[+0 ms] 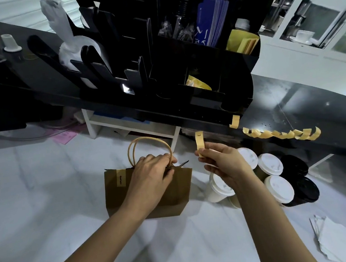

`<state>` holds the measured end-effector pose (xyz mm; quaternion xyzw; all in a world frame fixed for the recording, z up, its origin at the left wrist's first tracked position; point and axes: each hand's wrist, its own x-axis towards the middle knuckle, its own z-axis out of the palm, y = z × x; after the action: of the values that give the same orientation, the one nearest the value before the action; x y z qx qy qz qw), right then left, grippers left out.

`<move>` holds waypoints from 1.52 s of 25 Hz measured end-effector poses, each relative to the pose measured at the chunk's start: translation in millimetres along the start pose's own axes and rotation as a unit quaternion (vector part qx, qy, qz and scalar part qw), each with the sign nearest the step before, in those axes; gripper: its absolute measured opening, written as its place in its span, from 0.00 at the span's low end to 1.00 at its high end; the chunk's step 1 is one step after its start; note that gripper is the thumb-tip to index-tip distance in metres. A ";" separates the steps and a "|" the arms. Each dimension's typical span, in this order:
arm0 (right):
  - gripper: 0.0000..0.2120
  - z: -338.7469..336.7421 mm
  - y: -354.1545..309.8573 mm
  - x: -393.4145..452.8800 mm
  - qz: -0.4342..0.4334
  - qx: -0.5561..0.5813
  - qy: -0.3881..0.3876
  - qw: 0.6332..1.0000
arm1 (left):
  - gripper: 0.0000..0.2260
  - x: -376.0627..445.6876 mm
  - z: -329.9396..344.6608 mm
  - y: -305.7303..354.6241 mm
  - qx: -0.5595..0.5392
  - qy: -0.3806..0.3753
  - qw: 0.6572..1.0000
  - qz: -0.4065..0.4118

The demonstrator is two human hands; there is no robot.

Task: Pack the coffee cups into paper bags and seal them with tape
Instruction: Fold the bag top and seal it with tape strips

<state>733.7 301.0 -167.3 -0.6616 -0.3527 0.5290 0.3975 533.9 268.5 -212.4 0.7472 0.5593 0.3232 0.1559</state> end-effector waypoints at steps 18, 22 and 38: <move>0.06 44.2 69.3 -42.8 -0.089 0.054 0.055 0.993 | 0.06 -3.0 2.7 0.8 0.024 -0.011 1.000 -0.008; 0.05 44.8 72.3 -37.6 -0.098 0.077 0.053 0.991 | 0.11 -2.7 3.0 1.8 0.019 -0.040 0.998 -0.037; 0.04 48.4 78.4 -46.8 -0.116 0.097 0.108 0.983 | 0.08 -3.8 7.8 4.5 0.044 -0.026 0.999 -0.014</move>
<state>681.0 232.7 -224.3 -0.6280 -0.3293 0.4365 0.5538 541.7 264.5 -216.7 0.7535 0.5791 0.2768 0.1422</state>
